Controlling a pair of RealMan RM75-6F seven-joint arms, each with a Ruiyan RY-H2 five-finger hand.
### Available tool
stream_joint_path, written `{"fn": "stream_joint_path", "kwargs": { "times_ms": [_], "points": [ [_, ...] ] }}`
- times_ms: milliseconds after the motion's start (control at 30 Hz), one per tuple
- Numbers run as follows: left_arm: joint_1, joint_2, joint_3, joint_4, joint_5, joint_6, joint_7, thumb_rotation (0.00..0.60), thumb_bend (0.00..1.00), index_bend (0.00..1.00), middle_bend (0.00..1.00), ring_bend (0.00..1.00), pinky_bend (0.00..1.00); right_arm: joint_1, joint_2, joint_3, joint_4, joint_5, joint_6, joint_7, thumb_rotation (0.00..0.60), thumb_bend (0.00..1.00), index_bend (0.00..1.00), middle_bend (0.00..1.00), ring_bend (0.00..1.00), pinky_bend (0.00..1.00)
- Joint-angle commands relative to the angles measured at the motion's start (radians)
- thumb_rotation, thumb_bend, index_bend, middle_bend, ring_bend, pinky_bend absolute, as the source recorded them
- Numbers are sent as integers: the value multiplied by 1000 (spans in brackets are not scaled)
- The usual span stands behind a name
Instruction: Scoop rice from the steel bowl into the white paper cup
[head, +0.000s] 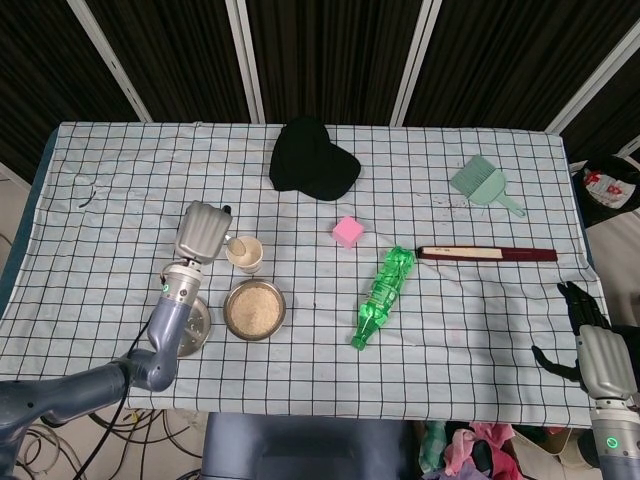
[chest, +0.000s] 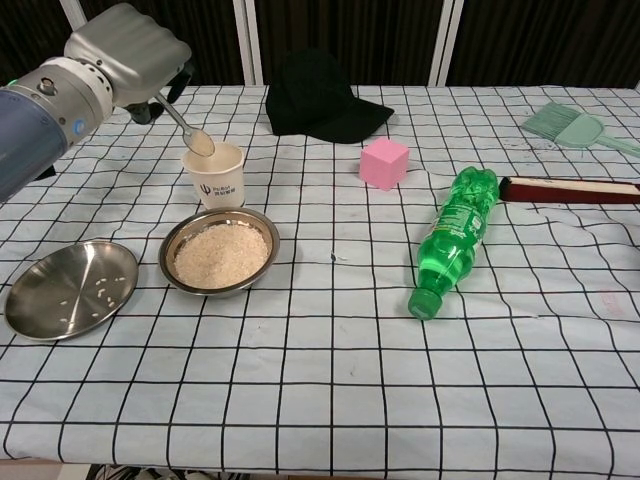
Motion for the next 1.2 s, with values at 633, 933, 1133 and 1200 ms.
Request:
{"fn": "stream_joint_path", "kwargs": {
  "times_ms": [633, 933, 1133, 1200],
  "points": [
    [-80, 12, 124, 67, 162, -48, 180, 600, 484, 782, 1000, 1000, 1000, -3, 1, 2, -5, 3, 2, 6, 600, 207, 0, 0, 0, 174],
    [-137, 55, 203, 92, 317, -93, 257, 600, 485, 783, 1000, 1000, 1000, -4, 2, 4, -6, 3, 5, 12, 600, 207, 0, 0, 0, 174],
    [-149, 77, 215, 73, 353, -116, 300, 600, 485, 786, 1000, 1000, 1000, -5, 2, 3, -7, 3, 4, 13, 600, 207, 0, 0, 0, 174],
    [-150, 81, 213, 68, 358, -119, 308, 600, 485, 786, 1000, 1000, 1000, -5, 2, 4, -8, 4, 5, 15, 600, 207, 0, 0, 0, 174]
  ]
}}
